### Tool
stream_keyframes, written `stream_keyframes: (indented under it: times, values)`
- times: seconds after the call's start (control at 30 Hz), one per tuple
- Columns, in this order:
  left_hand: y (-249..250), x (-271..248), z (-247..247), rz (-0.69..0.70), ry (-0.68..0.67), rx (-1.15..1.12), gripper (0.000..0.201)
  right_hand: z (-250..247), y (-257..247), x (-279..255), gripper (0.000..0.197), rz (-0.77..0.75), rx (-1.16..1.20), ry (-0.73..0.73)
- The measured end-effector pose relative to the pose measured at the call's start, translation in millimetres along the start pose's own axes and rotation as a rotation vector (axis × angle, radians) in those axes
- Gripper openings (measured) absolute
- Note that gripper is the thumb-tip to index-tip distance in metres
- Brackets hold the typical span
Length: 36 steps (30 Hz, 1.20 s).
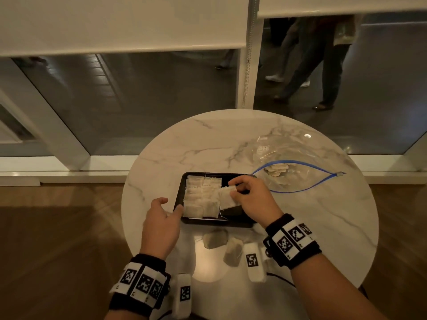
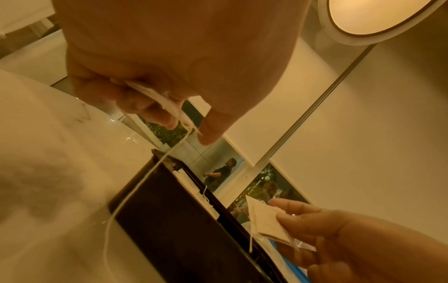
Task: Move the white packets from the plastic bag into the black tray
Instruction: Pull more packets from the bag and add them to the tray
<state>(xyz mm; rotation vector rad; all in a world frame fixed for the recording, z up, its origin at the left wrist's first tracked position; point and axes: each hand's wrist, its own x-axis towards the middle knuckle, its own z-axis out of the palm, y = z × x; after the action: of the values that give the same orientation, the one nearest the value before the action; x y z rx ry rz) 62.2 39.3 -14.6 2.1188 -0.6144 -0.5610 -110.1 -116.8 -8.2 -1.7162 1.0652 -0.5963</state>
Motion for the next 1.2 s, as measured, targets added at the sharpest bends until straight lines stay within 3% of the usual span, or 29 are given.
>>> stream_keyframes:
  times: [0.17, 0.33, 0.57, 0.83, 1.03, 1.13, 1.2]
  values:
    - [-4, 14, 7, -0.077, -0.073, 0.105, 0.054, 19, -6, 6, 0.011, -0.001, -0.140, -0.051]
    - [-1, 24, 13, -0.119, -0.107, 0.132, 0.058, 31, -7, 12, 0.015, -0.015, -0.274, -0.156]
    - [3, 35, 19, -0.165, -0.134, 0.157, 0.049, 40, 0, 22, 0.019, 0.024, -0.446, -0.294]
    - [2, 39, 23, -0.172, -0.177, 0.165, 0.027, 49, 7, 26, 0.020, 0.026, -0.471, -0.263]
    - [4, 34, 18, -0.175, -0.173, 0.132, 0.033, 53, 12, 30, 0.032, 0.069, -0.478, -0.264]
    - [7, 34, 7, -0.090, -0.174, 0.267, 0.031, 49, 11, 31, 0.031, 0.066, -0.475, -0.240]
    - [9, 33, -2, -0.082, -0.098, 0.262, 0.029, 43, 10, 31, 0.029, 0.047, -0.467, -0.183]
